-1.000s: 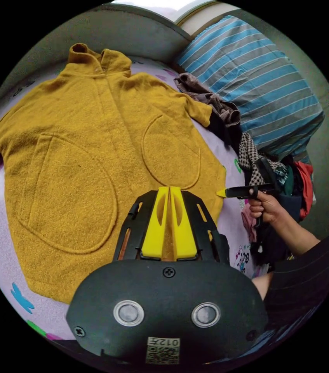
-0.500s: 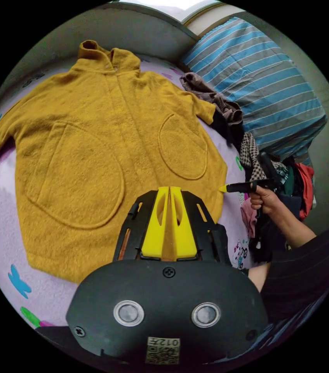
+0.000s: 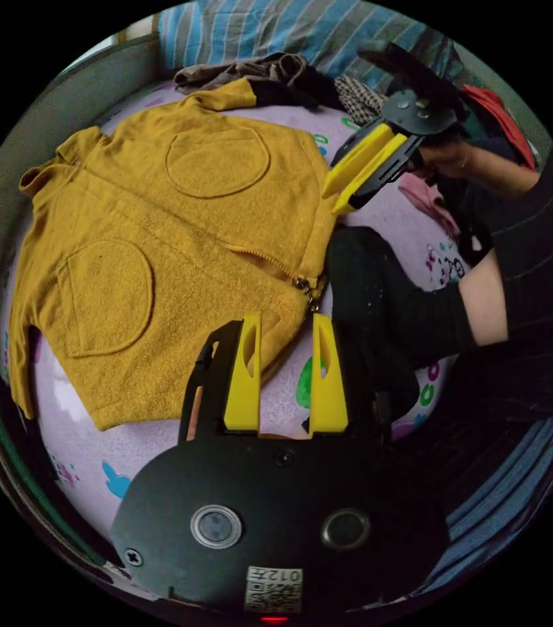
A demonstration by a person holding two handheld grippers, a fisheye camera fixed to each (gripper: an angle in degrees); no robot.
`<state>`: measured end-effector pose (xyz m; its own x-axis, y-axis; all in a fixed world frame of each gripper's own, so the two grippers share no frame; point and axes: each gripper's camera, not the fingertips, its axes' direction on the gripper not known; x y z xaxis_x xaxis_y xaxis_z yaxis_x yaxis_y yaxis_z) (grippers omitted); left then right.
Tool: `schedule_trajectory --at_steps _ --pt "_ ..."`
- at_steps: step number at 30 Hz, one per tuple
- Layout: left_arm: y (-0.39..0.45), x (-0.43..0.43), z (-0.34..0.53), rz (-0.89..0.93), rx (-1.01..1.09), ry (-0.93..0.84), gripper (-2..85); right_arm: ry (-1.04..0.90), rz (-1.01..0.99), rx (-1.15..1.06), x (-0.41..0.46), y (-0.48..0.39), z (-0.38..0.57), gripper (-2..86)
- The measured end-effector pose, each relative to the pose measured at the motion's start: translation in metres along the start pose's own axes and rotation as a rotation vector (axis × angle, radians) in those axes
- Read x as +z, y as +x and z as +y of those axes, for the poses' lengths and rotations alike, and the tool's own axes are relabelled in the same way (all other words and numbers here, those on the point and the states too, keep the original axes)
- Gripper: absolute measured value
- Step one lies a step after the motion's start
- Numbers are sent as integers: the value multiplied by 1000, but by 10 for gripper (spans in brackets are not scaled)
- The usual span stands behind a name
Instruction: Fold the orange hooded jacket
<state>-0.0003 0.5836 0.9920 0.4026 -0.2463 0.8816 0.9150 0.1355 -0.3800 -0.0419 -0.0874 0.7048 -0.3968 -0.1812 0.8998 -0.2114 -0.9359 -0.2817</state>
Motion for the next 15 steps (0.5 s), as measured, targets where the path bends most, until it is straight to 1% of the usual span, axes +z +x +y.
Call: schedule_trajectory --at_steps 2,7,9,13,15 --pt "1 3 -1 -17 2 -17 99 -57 43 -96 16 -8 -9 85" --pt "-1 12 -10 -28 -19 -67 84 -122 103 -234 37 -25 -28 93" --pt "-3 11 -13 -28 -13 -74 64 -152 139 -280 43 -32 -35 97" --pt "-15 7 -15 67 -38 -65 32 -138 125 -326 41 -44 -49 92" --pt "-27 7 -15 139 -82 -61 18 -183 140 -359 49 -49 -54 89"
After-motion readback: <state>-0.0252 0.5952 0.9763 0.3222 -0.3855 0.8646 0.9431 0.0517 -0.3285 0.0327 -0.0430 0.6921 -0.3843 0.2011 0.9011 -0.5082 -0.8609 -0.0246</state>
